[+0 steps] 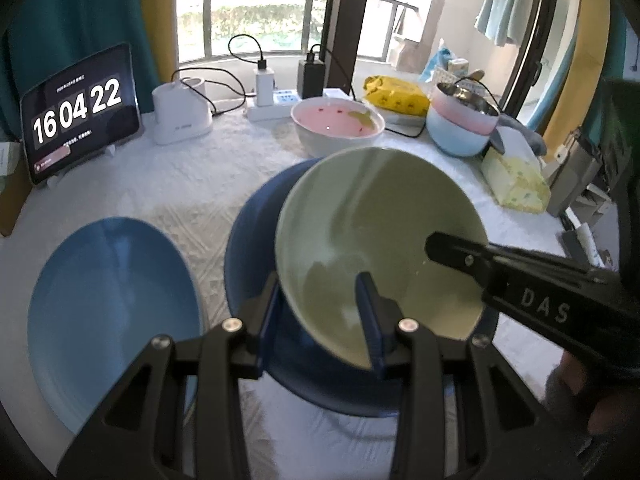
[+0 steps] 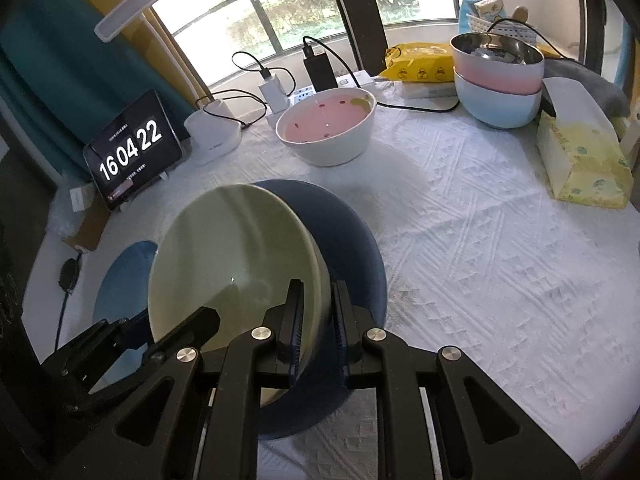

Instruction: Organize plates and bowls

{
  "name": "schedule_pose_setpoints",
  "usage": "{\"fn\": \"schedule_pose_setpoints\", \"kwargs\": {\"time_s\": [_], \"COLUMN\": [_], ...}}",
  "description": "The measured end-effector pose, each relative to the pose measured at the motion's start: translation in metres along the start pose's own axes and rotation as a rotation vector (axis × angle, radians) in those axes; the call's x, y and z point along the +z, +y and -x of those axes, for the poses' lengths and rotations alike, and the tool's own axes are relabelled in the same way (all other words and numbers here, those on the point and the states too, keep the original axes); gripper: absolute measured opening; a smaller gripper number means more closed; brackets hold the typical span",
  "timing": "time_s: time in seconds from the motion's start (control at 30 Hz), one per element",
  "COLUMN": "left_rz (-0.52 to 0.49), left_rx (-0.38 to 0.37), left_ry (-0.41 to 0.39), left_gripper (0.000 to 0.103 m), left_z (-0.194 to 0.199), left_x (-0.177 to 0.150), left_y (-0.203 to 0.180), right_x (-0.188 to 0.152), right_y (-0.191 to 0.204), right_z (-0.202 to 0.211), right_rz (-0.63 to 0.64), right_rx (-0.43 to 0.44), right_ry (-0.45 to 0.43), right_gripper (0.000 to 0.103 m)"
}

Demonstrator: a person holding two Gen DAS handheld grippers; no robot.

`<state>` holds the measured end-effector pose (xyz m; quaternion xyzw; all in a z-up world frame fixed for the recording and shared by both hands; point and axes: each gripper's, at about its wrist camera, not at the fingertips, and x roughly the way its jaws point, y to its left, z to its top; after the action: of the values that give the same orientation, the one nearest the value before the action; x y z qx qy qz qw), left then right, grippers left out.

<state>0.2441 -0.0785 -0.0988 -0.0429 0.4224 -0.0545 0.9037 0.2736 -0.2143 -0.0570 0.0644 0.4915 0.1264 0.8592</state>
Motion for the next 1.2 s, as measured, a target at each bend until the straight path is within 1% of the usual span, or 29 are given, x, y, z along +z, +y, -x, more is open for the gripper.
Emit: {"fn": "schedule_pose_setpoints", "kwargs": {"time_s": [0.23, 0.33, 0.5, 0.73, 1.2], "left_rz": [-0.006, -0.010, -0.004, 0.002, 0.010], "left_rx": [0.013, 0.015, 0.005, 0.006, 0.007], "left_ry": [-0.009, -0.024, -0.025, -0.035, -0.045], "left_gripper": [0.039, 0.039, 0.039, 0.039, 0.039], "left_z": [0.000, 0.005, 0.006, 0.009, 0.012], "left_x": [0.000, 0.001, 0.001, 0.005, 0.012], "left_y": [0.002, 0.003, 0.008, 0.014, 0.019], "right_x": [-0.002, -0.003, -0.003, -0.001, 0.005], "right_y": [0.008, 0.012, 0.016, 0.017, 0.017], "right_z": [-0.003, -0.005, -0.007, -0.008, 0.005], "right_rz": [0.051, 0.091, 0.129, 0.149, 0.157], "right_rx": [-0.049, -0.084, -0.115, -0.122, -0.118], "right_ry": [0.001, 0.005, 0.005, 0.003, -0.039], "right_gripper": [0.015, 0.015, 0.016, 0.016, 0.016]}}
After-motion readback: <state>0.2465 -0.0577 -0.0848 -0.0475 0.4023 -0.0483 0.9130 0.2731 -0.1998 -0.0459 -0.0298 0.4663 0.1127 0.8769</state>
